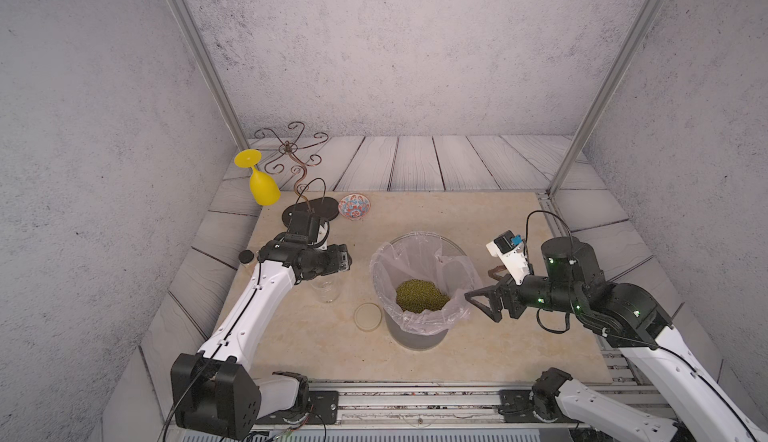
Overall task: Empty moldy mung beans from jars
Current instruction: Place the jar at the center of the board, then move the trash bin to the center of the board.
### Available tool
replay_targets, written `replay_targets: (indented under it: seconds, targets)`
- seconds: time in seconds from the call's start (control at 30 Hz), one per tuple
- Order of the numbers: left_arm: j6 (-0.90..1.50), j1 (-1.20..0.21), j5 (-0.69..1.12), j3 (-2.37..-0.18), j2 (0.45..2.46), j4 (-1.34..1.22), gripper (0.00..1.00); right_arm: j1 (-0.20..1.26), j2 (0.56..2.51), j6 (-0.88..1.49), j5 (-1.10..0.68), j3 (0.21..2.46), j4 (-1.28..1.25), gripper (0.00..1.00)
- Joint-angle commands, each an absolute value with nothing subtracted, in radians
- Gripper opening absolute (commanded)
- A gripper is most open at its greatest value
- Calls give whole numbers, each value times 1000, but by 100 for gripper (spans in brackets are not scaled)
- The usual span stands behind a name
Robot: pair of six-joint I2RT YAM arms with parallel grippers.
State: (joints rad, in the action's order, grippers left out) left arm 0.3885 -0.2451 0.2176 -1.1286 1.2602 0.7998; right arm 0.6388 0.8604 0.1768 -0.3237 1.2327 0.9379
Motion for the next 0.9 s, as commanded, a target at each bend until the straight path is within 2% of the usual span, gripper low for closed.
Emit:
replay_targets:
  seconds: [0.0,0.13,0.33,0.57,0.7,0.87]
  targets:
    - [347,-305,88,-1155,1252,895,81,642,854,196,-349,1214,926,99]
    - [368,-383,57,-1180,1184,922,78,641,853,203,-355,1204,922,99]
    - [398,-613,-41,-1294,1025,1004,69,641,828,190,-272,1200,982,98]
    - [430,-778,24,-1286,919,1008,64,640,759,212,-231,1132,1029,77]
    - [422,-847,76,-1217,893,931,63,641,708,269,-304,1008,982,69]
    - [428,-904,173,-1094,905,782,66,643,715,377,-429,847,795,63]
